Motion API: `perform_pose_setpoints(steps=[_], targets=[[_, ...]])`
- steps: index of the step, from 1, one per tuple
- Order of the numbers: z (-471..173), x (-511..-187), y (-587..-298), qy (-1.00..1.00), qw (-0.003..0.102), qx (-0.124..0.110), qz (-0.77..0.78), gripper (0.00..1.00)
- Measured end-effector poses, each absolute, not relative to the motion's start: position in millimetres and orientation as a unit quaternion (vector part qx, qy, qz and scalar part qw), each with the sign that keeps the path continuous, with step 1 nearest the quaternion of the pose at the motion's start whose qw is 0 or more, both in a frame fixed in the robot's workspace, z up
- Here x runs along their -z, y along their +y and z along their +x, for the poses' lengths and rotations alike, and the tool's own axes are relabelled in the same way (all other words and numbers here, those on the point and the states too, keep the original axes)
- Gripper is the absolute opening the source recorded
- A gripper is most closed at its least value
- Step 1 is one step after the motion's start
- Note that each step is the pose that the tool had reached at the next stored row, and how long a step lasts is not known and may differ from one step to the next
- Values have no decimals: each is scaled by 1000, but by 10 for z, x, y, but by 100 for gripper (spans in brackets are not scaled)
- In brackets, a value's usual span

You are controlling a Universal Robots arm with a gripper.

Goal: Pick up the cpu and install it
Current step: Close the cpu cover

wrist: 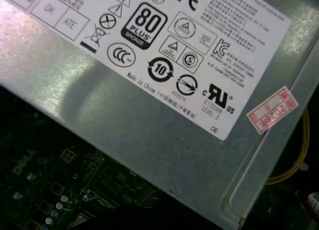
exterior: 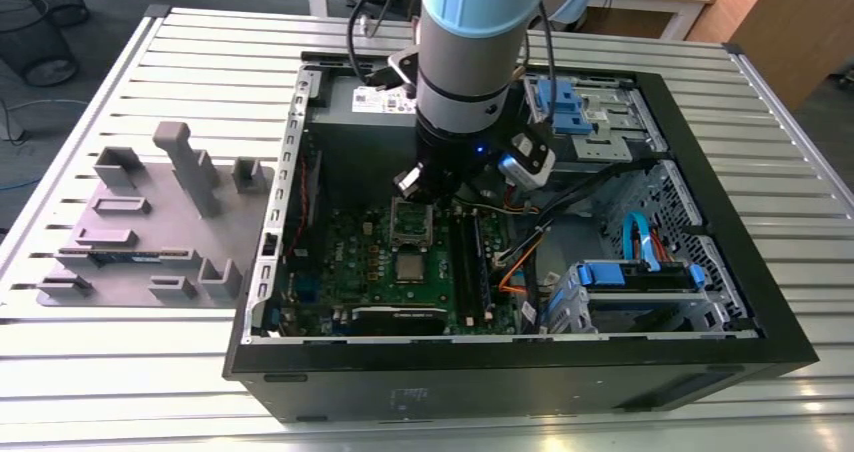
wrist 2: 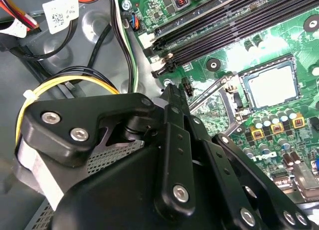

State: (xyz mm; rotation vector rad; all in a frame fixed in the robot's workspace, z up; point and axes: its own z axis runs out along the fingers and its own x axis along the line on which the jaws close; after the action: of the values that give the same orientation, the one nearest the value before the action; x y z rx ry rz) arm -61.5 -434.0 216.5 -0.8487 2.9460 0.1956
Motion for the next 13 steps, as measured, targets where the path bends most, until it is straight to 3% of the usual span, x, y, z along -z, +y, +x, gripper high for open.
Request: perform_pose_setpoints(steps=[13], targets=[[-642, -2229, -4354, 958, 39, -62, -277, 11]])
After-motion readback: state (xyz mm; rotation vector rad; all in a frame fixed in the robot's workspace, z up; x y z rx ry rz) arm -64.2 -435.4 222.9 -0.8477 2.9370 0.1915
